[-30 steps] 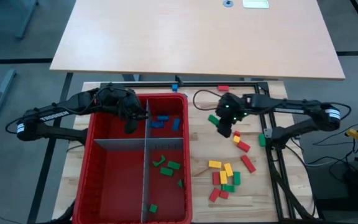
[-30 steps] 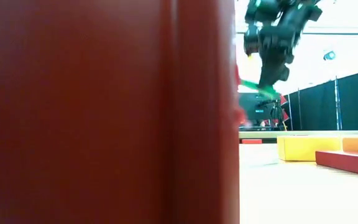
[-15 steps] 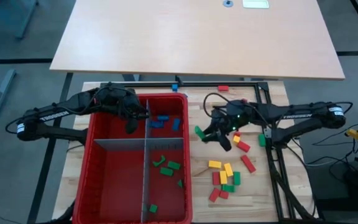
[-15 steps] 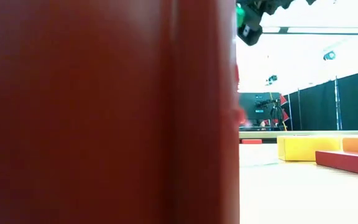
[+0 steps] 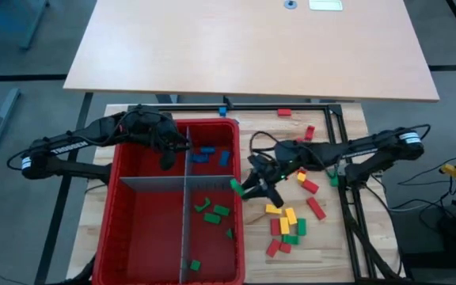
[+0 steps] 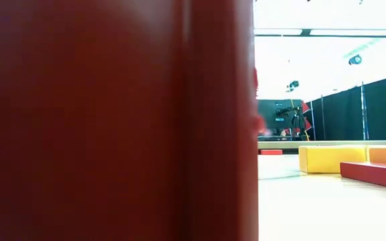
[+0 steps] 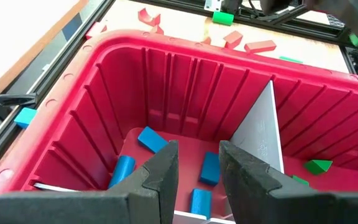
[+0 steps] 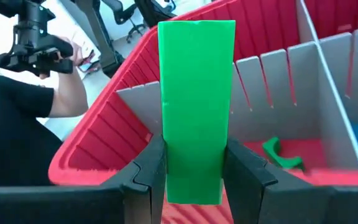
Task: Sort blocks
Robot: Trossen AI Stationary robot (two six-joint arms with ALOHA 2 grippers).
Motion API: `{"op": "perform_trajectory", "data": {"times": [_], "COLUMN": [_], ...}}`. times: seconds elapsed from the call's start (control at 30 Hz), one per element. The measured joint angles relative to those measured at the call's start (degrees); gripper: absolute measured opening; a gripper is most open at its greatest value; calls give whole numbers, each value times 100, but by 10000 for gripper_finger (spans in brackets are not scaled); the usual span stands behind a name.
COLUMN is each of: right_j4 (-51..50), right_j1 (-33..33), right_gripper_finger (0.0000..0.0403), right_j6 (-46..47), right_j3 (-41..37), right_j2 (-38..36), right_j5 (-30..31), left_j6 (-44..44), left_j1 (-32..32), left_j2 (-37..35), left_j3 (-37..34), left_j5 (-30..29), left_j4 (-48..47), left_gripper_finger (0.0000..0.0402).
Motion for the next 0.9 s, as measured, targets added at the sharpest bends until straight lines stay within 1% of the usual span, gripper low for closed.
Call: {"op": "perform_trajectory", "data": {"times": [0.1, 0.23, 0.33, 0.4, 0.53, 0.67, 0.77, 0.9], "right_j4": [-209, -913, -1198, -1170, -1147, -1161, -1162, -1321], "right_j1": [76, 151, 150, 148, 135, 135, 133, 100], "right_gripper_finger": [105, 105, 105, 111, 165, 215, 241, 262], "right_j6": [-229, -704, -782, -791, -808, -810, -800, -728], "right_j3": [561, 1397, 1835, 2014, 2188, 2225, 2225, 2226], "right_j2": [460, 1120, 1519, 1691, 1872, 1904, 1857, 1686], "right_j5": [-48, -64, -61, -57, -59, -59, -59, -53], "left_j6": [-29, -80, -86, -86, -86, -83, -40, -35], "left_j1": [0, -1, -3, -3, -3, -3, -3, -3], "left_j2": [0, -1, 1, 0, 1, 1, -1, -1], "left_j3": [0, -12, -26, -27, -35, -35, -35, -35], "left_j5": [0, 0, 0, 1, 0, 2, 2, 2], "left_j4": [2, -6, -95, -170, -253, -256, -250, -251], "left_gripper_finger": [103, 103, 103, 103, 103, 103, 103, 103]}}
